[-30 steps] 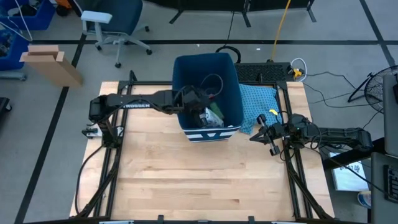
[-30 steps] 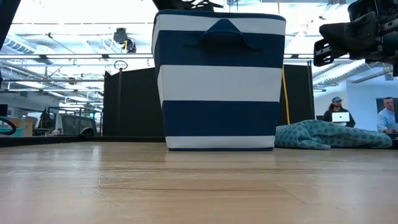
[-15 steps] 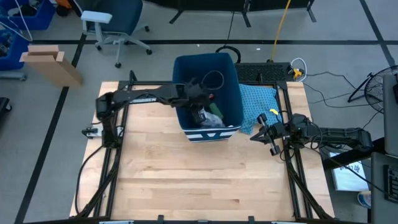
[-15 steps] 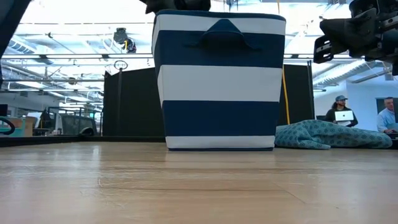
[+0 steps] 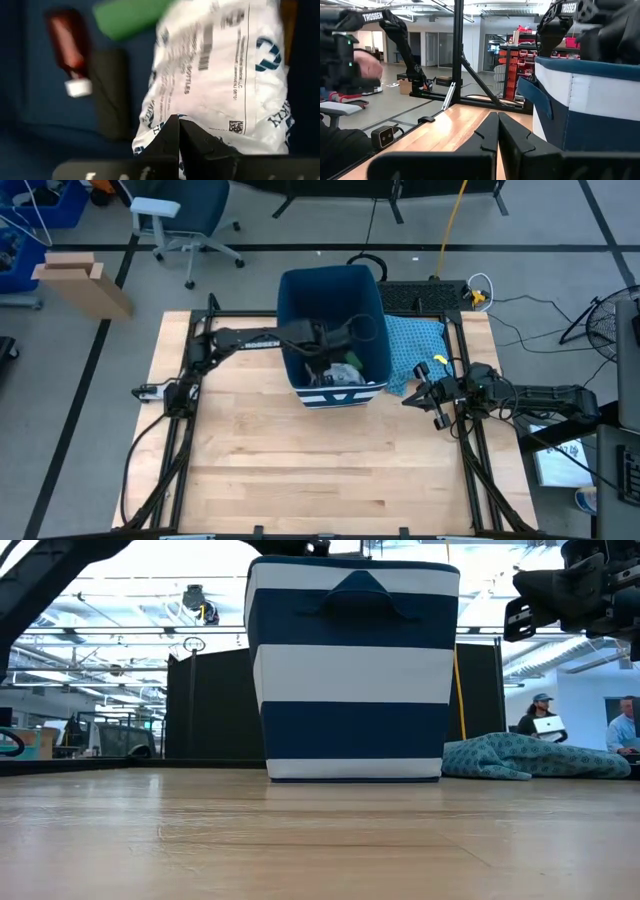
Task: Pick & place medical supplies in basket/bin
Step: Put the mailer bag into the blue bin
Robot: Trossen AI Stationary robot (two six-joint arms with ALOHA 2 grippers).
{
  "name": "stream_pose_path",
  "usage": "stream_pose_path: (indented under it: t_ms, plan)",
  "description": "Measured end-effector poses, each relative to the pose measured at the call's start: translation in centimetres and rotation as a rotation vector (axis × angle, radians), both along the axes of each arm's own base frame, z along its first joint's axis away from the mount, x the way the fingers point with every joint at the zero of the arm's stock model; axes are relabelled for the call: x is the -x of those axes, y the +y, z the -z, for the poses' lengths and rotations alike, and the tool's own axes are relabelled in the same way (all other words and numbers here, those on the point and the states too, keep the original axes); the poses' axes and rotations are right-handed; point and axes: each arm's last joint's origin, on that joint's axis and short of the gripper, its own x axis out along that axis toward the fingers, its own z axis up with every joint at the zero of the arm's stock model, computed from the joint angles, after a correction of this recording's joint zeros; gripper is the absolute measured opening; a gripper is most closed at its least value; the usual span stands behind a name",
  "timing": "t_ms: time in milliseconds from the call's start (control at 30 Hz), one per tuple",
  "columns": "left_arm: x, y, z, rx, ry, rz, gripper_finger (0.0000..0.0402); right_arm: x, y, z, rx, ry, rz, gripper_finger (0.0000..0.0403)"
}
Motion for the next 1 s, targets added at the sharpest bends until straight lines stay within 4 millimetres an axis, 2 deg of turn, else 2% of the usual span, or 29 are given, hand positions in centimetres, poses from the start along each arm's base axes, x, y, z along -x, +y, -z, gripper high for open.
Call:
stream_pose_path:
  t_ms: [267, 400, 533, 700, 833, 1000]
  plan:
    - [1.0, -1.2, 4.7, 0.095, 0.124, -0.021, 0.0, 0.0, 0.0, 0.0, 0.0, 0.004, -0.001, 0.0]
    - [1.4, -1.4, 5.6, 0.105, 0.142, -0.029, 0.0, 0.0, 0.0, 0.0, 0.0, 0.001, -0.001, 0.0]
    - [1.3, -1.3, 5.7, 0.105, 0.138, -0.021, 0.0001, 0.0, 0.0, 0.0, -0.002, 0.002, -0.002, 0.0]
    - [1.4, -1.5, 4.9, 0.078, 0.107, 0.041, 0.0038, 0.0, 0.0, 0.0, -0.01, 0.005, -0.003, 0.0]
    - [1.8, -1.9, 3.3, 0.057, 0.076, 0.068, 0.0106, 0.0, 0.0, 0.0, -0.01, 0.008, -0.003, 0.0]
    - [2.9, -2.0, -0.4, 0.014, -0.026, 0.069, 0.0201, 0.0, 0.0, 0.0, -0.011, 0.008, -0.004, 0.0]
